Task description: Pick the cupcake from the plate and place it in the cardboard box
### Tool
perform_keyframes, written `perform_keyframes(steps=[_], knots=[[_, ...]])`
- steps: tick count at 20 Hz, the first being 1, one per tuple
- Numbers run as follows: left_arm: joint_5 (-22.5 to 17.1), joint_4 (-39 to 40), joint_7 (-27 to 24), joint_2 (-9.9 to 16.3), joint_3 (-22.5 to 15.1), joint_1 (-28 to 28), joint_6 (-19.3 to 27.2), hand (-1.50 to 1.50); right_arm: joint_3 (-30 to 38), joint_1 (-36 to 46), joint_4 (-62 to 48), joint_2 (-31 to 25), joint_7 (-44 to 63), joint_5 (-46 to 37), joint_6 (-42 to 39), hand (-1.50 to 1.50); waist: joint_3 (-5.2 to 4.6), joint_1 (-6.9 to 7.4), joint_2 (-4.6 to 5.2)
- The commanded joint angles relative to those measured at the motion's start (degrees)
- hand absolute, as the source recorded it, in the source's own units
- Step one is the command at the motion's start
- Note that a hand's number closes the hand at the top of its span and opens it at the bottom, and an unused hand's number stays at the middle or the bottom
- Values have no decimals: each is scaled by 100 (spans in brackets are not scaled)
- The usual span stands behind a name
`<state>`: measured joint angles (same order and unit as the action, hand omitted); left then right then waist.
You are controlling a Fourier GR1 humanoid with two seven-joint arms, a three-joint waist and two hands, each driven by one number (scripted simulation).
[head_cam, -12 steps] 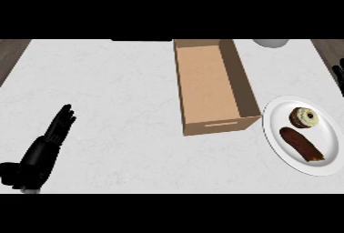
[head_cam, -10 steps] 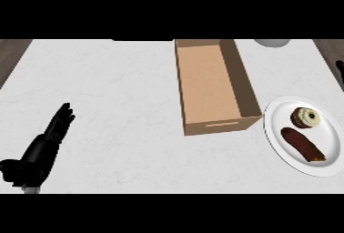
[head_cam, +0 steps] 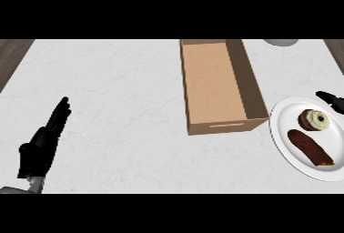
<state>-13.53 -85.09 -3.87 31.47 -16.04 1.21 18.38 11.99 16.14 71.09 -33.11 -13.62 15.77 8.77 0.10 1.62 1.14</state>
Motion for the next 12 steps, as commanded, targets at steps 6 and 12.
perform_keyframes(steps=[6,12], knots=[[349,-98,615,-244,-103,197,284,0,53,362,-2128,-696,-1292,-596,-973,-150,0,-67,-75],[473,41,588,-343,-124,176,355,0,-908,318,-2025,-1550,-758,-1765,-1319,-150,-13,-75,-91]])
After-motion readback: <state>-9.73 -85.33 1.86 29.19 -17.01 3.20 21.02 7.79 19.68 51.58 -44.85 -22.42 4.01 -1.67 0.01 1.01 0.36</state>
